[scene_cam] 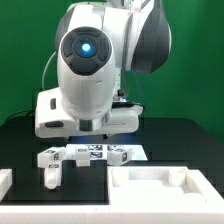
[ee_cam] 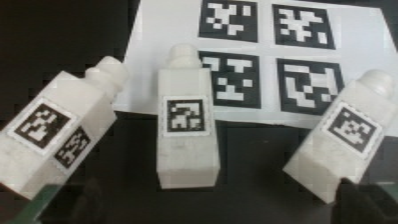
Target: Assemble one leg
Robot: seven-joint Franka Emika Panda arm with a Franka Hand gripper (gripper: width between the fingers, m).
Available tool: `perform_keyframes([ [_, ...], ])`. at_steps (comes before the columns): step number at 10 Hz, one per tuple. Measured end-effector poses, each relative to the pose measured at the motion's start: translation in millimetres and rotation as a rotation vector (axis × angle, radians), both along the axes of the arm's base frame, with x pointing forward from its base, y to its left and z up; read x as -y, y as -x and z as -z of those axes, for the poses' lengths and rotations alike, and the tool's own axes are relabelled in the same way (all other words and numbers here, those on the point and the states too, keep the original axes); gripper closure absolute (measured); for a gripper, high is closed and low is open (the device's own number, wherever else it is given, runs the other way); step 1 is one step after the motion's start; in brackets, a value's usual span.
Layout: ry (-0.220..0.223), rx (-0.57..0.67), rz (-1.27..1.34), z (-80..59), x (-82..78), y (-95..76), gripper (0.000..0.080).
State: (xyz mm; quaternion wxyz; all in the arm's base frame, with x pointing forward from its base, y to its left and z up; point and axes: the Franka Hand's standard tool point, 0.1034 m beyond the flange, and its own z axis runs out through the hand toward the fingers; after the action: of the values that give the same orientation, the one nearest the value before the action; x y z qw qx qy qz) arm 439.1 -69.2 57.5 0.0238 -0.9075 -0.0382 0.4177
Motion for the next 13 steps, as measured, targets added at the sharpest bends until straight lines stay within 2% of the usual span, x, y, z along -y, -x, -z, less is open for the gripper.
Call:
perform_keyframes([
  [1,0.010,-0.026,0.013,8.6,5.9,9.6,0.0151],
  [2,0.027,-0.041,0.022,12.6,3.2,15.2,0.0151],
  [6,0.023,-0.045,0.020,14.0,1.1,16.6,0.0151],
  [9,0.037,-0.071,0.026,34.7,0.1,35.3,0.0151],
  [12,0.036,-0.071,0.018,47.9,-0.9,42.0,0.0151],
  [13,0.036,-0.071,0.016,48.2,-1.8,42.2,0.0151],
])
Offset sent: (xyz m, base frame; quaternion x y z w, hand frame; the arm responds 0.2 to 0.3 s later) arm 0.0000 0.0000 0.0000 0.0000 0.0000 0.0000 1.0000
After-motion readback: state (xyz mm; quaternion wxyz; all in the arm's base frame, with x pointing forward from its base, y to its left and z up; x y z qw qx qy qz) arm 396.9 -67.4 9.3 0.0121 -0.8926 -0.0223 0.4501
